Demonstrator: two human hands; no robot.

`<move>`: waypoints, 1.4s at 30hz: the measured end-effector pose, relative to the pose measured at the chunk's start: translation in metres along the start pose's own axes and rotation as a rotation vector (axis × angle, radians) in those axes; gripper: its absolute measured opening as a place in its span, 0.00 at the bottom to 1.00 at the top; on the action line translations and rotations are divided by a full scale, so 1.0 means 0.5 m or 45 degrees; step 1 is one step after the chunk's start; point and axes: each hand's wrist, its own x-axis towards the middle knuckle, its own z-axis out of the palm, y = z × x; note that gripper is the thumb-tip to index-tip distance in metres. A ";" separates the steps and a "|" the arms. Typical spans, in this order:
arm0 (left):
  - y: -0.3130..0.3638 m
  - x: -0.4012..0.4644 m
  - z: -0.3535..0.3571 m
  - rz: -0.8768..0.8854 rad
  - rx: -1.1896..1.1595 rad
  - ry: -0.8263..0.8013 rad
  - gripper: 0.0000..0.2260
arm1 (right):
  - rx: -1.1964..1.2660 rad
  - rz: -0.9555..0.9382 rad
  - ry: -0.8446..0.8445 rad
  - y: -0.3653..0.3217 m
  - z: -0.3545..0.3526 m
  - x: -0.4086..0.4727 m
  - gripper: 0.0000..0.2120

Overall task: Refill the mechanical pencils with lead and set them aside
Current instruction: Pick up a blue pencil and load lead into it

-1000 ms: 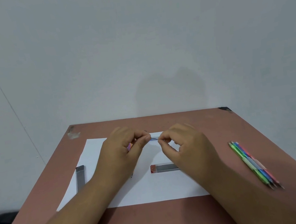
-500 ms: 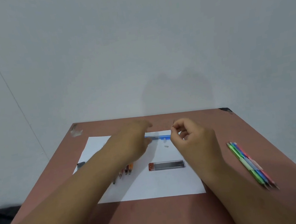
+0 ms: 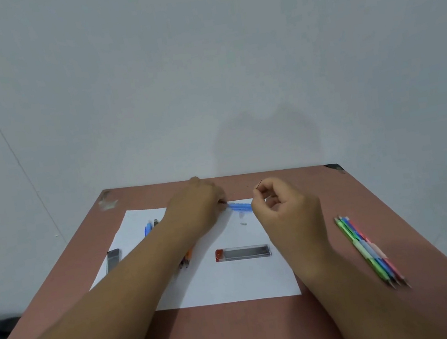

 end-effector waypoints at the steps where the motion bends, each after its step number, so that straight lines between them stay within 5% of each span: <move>1: -0.004 -0.001 -0.003 -0.026 -0.041 0.032 0.08 | 0.026 -0.014 0.039 -0.001 -0.001 0.002 0.04; 5: -0.010 -0.022 -0.029 -0.165 -0.206 0.234 0.06 | 0.185 -0.186 0.244 -0.015 -0.021 0.005 0.04; 12: 0.000 -0.084 -0.016 -0.104 -0.432 0.518 0.03 | 0.313 -0.448 0.241 -0.034 -0.031 -0.005 0.03; 42: 0.012 -0.096 -0.010 0.027 -0.637 0.556 0.02 | 0.170 -0.564 0.133 -0.040 -0.015 -0.012 0.02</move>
